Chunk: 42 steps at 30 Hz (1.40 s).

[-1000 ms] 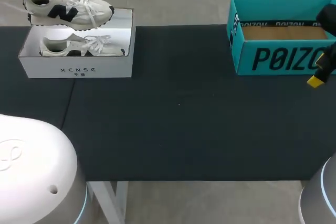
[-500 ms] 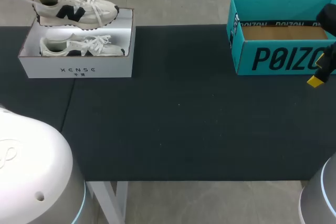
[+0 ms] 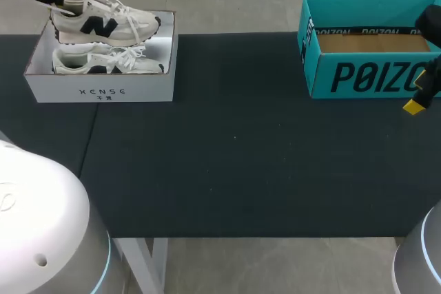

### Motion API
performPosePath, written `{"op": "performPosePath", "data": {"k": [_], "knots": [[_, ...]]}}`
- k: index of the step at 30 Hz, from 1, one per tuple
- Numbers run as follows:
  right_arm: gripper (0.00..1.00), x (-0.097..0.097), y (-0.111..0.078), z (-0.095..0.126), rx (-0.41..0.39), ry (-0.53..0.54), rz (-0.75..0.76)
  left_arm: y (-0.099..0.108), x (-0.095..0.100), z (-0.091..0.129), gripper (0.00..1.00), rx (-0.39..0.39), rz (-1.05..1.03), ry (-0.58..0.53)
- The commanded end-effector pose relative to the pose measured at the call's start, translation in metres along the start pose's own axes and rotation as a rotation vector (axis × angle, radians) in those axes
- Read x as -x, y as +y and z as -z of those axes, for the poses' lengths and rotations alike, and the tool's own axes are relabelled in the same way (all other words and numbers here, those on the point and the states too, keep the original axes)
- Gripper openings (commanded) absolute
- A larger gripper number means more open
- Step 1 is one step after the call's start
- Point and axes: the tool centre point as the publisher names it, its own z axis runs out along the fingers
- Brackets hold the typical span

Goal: Take the shoe out of the shoebox, open the shoe tongue, remove and reinsert the insole, then place the shoe into the shoebox

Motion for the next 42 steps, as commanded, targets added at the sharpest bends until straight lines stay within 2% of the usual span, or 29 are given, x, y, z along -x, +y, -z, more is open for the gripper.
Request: {"op": "performPosePath", "data": {"k": [1, 6, 18, 33, 42], "knots": [[1.0, 0.002, 0.001, 0.0, -0.004, 0.003, 0.0, -0.001, 0.001, -0.011, 0.0, 0.008, 0.002, 0.0], [1.0, 0.002, 0.001, 0.0, -0.004, 0.003, 0.0, -0.005, 0.006, -0.023, 0.0, 0.057, -0.002, -0.024], [1.0, 0.002, 0.001, 0.0, -0.004, 0.003, 0.0, -0.017, 0.013, -0.051, 0.0, 0.022, 0.0, -0.015], [1.0, 0.002, 0.001, 0.0, -0.004, 0.003, 0.0, -0.007, 0.018, -0.069, 0.0, -0.021, -0.011, -0.001], [1.0, 0.002, 0.001, 0.0, -0.004, 0.003, 0.0, 0.007, 0.012, -0.065, 0.0, -0.011, 0.023, -0.023]]}}
